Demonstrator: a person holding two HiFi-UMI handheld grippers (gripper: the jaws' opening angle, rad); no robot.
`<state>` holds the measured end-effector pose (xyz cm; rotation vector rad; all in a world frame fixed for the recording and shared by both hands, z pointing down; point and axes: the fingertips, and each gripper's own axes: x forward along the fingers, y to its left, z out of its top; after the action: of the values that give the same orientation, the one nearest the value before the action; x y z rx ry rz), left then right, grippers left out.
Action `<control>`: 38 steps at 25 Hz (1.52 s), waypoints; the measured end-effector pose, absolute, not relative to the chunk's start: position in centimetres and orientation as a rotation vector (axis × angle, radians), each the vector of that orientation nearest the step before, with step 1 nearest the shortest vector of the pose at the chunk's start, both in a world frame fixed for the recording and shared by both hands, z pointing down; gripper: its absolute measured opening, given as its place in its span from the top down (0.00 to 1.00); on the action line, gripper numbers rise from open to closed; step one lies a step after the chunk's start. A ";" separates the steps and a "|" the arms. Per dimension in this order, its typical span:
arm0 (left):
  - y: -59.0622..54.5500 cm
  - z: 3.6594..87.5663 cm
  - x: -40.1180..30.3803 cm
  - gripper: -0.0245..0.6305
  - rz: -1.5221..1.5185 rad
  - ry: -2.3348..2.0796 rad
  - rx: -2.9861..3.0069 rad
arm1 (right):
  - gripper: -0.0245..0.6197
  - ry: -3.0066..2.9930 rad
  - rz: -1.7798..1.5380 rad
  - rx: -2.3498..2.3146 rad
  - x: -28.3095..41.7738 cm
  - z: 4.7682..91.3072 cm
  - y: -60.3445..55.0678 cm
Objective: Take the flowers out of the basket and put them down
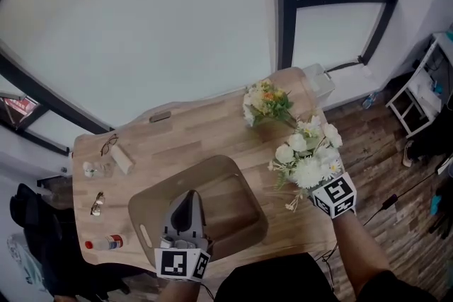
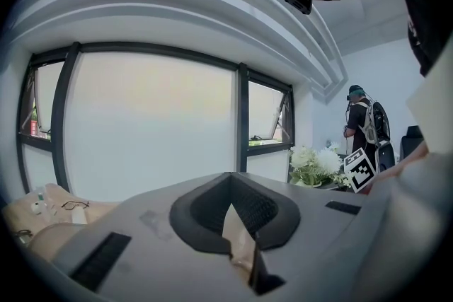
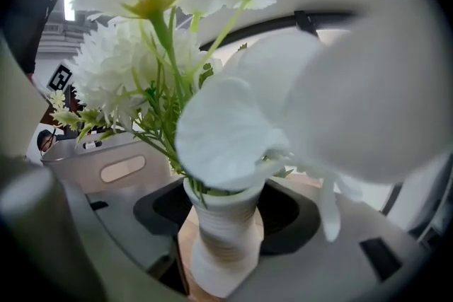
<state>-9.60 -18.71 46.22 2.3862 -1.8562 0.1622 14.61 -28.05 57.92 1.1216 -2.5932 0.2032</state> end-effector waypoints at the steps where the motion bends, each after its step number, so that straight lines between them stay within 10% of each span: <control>1: -18.7 46.3 -9.8 0.96 0.163 -1.860 2.380 | 0.51 -2.591 0.200 1.118 14.5 58.1 -28.1; 38: -18.5 44.9 -11.2 0.96 0.146 -1.925 2.355 | 0.44 -2.578 0.189 1.124 14.1 60.6 -27.4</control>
<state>-11.19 -18.47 44.95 2.3550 -1.9252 0.1457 14.15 -27.38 60.56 1.1236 -2.5783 0.1886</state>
